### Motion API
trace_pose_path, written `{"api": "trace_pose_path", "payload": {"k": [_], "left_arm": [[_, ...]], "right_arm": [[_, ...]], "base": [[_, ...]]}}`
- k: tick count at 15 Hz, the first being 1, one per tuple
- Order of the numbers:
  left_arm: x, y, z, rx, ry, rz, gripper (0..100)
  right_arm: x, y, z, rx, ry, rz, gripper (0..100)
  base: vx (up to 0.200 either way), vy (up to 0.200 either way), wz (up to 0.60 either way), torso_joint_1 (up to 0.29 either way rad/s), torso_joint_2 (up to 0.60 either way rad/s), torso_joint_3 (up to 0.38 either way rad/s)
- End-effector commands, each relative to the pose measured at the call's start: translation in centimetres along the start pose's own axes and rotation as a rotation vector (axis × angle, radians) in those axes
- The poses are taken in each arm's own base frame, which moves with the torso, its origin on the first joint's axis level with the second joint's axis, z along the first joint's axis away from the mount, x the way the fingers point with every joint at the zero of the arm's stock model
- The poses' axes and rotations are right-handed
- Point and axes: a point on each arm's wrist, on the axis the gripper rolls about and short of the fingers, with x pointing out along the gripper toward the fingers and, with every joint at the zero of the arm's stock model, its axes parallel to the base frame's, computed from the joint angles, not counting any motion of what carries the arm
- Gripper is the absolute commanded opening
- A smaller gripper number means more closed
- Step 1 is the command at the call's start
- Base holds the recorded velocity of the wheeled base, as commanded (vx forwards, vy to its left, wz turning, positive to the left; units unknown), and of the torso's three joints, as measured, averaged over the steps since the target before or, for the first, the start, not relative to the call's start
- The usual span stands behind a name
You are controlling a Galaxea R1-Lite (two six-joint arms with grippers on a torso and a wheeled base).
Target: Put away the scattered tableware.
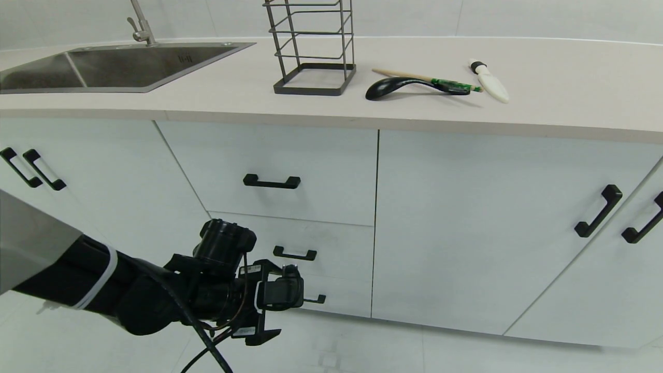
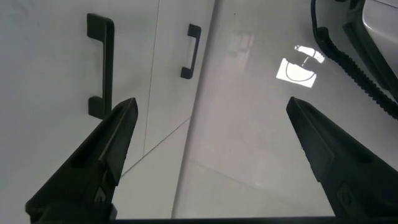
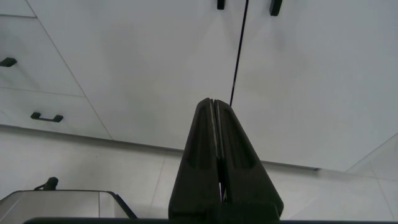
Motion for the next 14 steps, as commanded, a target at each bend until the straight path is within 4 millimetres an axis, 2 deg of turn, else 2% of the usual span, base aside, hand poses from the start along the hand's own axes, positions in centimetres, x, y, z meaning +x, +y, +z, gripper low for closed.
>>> {"api": "trace_pose_path", "payload": {"k": [1, 5, 9, 14], "left_arm": [[1.3, 0.6, 0.1, -0.001, 0.002, -0.005, 100], [2.6, 1.6, 0.2, -0.005, 0.002, 0.004, 100], [4.7, 3.7, -1.4, -0.008, 0.018, 0.03, 100], [5.6, 4.7, -1.5, -0.007, 0.017, 0.046, 100]], "right_arm": [[0.0, 0.0, 0.0, 0.0, 0.001, 0.0, 0], [0.0, 0.0, 0.0, 0.0, 0.001, -0.001, 0], [0.0, 0.0, 0.0, 0.0, 0.001, -0.001, 0], [0.0, 0.0, 0.0, 0.0, 0.001, 0.0, 0]], "base": [[0.0, 0.0, 0.0, 0.0, 0.0, 0.0], [0.0, 0.0, 0.0, 0.0, 0.0, 0.0], [0.0, 0.0, 0.0, 0.0, 0.0, 0.0], [0.0, 0.0, 0.0, 0.0, 0.0, 0.0]]}}
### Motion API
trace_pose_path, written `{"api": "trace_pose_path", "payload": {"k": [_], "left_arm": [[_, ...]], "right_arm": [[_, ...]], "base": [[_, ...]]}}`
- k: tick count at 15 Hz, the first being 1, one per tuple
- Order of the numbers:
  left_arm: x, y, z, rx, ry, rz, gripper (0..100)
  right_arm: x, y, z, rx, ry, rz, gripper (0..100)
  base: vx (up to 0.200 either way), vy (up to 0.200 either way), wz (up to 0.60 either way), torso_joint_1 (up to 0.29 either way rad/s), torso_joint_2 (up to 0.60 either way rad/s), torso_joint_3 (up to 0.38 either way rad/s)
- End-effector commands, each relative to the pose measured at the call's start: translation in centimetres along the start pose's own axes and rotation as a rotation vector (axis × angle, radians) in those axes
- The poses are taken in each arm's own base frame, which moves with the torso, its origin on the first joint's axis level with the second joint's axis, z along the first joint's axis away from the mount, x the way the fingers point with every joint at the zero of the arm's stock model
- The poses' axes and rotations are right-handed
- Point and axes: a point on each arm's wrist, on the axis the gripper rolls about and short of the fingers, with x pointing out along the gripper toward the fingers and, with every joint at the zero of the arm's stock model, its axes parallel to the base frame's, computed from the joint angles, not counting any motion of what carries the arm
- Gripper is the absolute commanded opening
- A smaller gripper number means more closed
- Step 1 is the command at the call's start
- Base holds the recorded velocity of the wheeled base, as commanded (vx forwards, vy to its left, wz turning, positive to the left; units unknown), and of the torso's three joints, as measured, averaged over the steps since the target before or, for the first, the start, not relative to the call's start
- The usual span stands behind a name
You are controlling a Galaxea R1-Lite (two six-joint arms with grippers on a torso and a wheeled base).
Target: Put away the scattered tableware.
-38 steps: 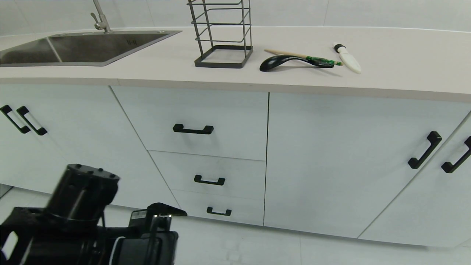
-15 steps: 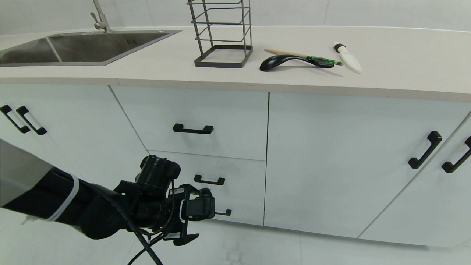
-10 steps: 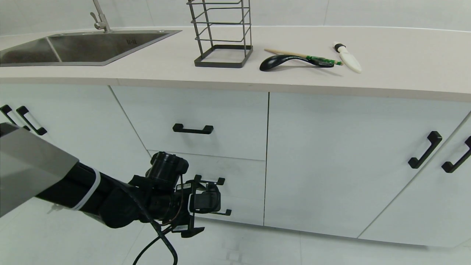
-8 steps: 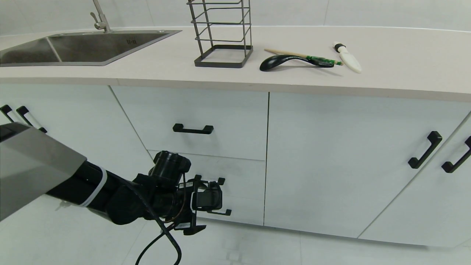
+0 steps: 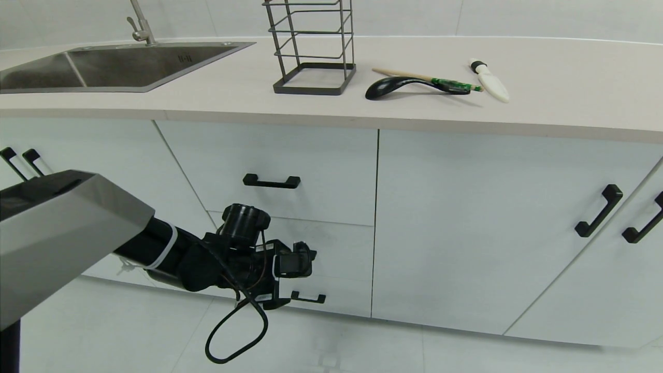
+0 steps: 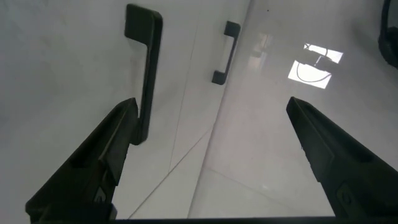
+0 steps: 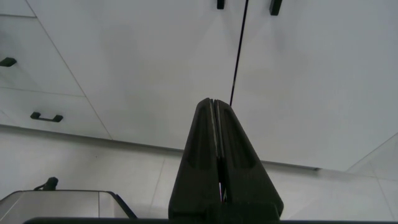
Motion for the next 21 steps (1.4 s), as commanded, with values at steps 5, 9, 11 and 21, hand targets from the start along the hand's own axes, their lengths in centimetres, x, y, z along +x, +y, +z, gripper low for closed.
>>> {"api": "trace_pose_path", "payload": {"k": [5, 9, 11, 21], "left_arm": [[1.8, 0.5, -0.1, 0.001, -0.017, 0.044, 100], [2.7, 0.4, -0.1, 0.001, -0.028, 0.046, 100], [3.1, 0.4, -0.2, 0.002, -0.027, 0.043, 100], [3.6, -2.5, -0.5, 0.007, -0.023, -0.063, 100]], "right_arm": [[0.0, 0.0, 0.0, 0.0, 0.001, -0.001, 0], [0.0, 0.0, 0.0, 0.0, 0.001, 0.0, 0], [0.0, 0.0, 0.0, 0.0, 0.001, 0.0, 0], [0.0, 0.0, 0.0, 0.0, 0.001, 0.0, 0]], "base": [[0.0, 0.0, 0.0, 0.0, 0.0, 0.0], [0.0, 0.0, 0.0, 0.0, 0.0, 0.0], [0.0, 0.0, 0.0, 0.0, 0.0, 0.0], [0.0, 0.0, 0.0, 0.0, 0.0, 0.0]]}}
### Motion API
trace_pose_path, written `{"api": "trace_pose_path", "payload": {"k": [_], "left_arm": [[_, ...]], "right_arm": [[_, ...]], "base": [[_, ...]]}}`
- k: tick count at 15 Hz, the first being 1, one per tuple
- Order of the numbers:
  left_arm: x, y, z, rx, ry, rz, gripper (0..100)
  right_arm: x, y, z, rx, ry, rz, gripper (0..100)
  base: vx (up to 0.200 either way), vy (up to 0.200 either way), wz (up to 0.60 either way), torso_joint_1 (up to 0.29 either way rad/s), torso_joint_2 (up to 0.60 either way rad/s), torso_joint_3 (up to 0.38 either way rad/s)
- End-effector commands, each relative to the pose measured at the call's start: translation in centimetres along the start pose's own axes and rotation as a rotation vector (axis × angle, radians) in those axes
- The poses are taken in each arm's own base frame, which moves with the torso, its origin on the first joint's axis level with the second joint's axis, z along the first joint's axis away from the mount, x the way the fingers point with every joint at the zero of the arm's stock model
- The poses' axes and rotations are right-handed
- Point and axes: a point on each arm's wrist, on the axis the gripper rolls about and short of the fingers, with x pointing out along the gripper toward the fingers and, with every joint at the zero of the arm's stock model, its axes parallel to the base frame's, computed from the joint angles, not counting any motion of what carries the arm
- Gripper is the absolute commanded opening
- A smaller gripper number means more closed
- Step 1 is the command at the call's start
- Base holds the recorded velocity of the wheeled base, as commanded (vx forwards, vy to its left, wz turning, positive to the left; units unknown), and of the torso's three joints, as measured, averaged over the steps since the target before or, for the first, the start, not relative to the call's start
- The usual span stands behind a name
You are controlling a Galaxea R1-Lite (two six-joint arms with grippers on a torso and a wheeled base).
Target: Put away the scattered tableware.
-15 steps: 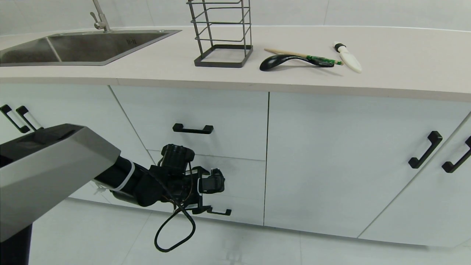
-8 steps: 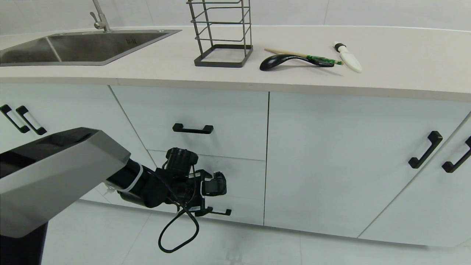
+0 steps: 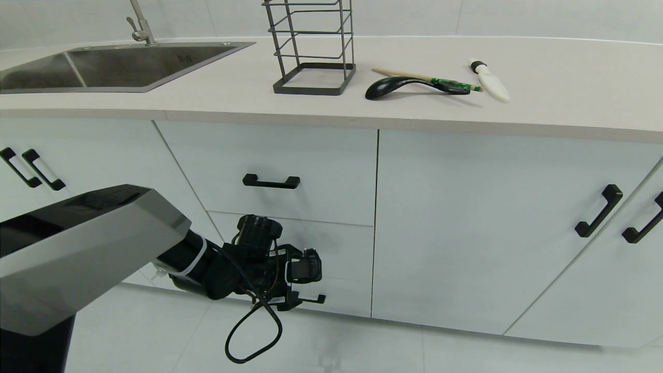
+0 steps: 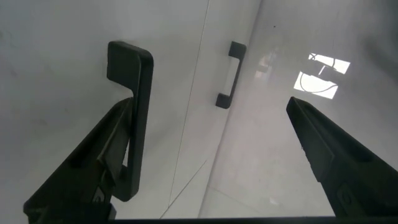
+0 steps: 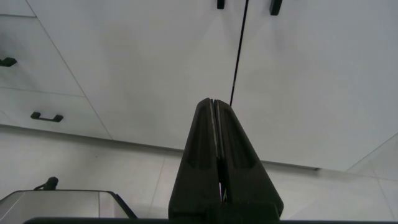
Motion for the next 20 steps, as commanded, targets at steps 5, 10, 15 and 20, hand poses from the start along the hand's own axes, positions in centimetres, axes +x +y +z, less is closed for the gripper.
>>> {"api": "trace_pose_path", "payload": {"k": [5, 10, 15, 20], "left_arm": [[-1.4, -1.5, -0.4, -0.009, 0.017, -0.054, 100], [-3.1, -2.1, -0.4, -0.01, 0.015, -0.054, 100], [-8.6, -3.3, 1.6, 0.052, -0.037, -0.008, 100], [-11.4, -1.9, 3.5, 0.035, -0.118, 0.089, 100]], "right_arm": [[0.0, 0.0, 0.0, 0.0, 0.001, 0.0, 0], [0.0, 0.0, 0.0, 0.0, 0.001, -0.001, 0], [0.0, 0.0, 0.0, 0.0, 0.001, 0.0, 0], [0.0, 0.0, 0.0, 0.0, 0.001, 0.0, 0]], "base": [[0.0, 0.0, 0.0, 0.0, 0.0, 0.0], [0.0, 0.0, 0.0, 0.0, 0.0, 0.0], [0.0, 0.0, 0.0, 0.0, 0.0, 0.0], [0.0, 0.0, 0.0, 0.0, 0.0, 0.0]]}}
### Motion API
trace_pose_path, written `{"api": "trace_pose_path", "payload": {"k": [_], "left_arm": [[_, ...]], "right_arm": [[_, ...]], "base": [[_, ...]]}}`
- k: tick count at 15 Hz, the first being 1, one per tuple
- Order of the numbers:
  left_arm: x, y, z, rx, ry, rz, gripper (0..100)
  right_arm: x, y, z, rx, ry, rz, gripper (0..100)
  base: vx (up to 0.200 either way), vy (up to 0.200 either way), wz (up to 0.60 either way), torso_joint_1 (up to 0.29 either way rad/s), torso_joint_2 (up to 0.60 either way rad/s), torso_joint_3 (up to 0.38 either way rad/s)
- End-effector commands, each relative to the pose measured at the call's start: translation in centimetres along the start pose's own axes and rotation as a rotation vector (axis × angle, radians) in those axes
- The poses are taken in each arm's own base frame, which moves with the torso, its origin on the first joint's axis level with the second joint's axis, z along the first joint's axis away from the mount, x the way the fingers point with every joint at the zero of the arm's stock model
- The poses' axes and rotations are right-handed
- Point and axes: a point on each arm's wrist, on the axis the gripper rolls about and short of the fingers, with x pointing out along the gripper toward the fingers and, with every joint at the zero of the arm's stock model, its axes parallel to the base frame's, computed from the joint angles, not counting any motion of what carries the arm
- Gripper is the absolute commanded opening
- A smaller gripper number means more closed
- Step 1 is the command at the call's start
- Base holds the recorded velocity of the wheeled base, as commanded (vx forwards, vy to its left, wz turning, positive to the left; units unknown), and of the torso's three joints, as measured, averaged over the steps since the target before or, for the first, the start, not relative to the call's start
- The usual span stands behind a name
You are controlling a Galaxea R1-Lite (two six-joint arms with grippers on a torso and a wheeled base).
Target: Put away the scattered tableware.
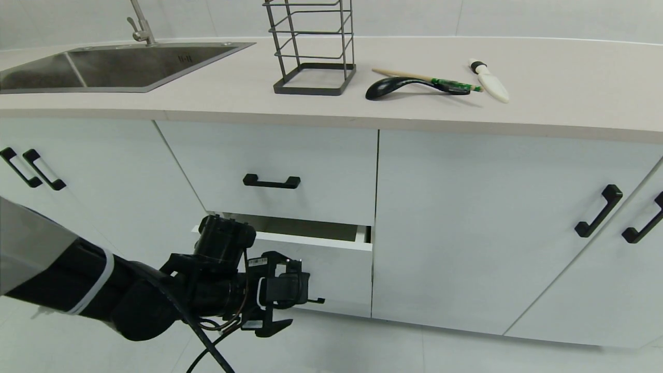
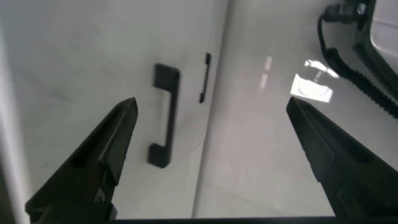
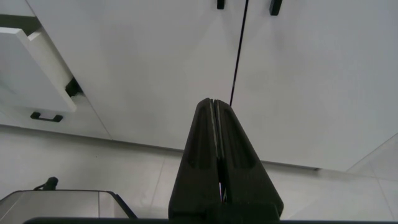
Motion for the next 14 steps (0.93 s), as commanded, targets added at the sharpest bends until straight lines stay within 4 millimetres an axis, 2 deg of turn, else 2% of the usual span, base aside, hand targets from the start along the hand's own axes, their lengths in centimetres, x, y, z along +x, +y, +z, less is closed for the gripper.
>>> {"api": "trace_pose_path", "payload": {"k": [1, 5, 7, 9, 14], "left_arm": [[-1.6, 0.9, 0.8, -0.014, -0.03, 0.062, 100], [-1.5, 1.2, 0.9, -0.024, -0.036, 0.068, 100], [-1.4, 3.0, 1.5, -0.022, -0.06, 0.117, 100], [-1.0, 3.8, 1.3, -0.057, -0.06, 0.132, 100], [0.8, 3.5, 0.0, -0.083, -0.026, 0.095, 100]], "right_arm": [[0.0, 0.0, 0.0, 0.0, 0.001, 0.0, 0], [0.0, 0.0, 0.0, 0.0, 0.001, 0.0, 0], [0.0, 0.0, 0.0, 0.0, 0.001, 0.0, 0], [0.0, 0.0, 0.0, 0.0, 0.001, -0.001, 0], [0.0, 0.0, 0.0, 0.0, 0.001, 0.0, 0]], "base": [[0.0, 0.0, 0.0, 0.0, 0.0, 0.0], [0.0, 0.0, 0.0, 0.0, 0.0, 0.0], [0.0, 0.0, 0.0, 0.0, 0.0, 0.0], [0.0, 0.0, 0.0, 0.0, 0.0, 0.0], [0.0, 0.0, 0.0, 0.0, 0.0, 0.0]]}}
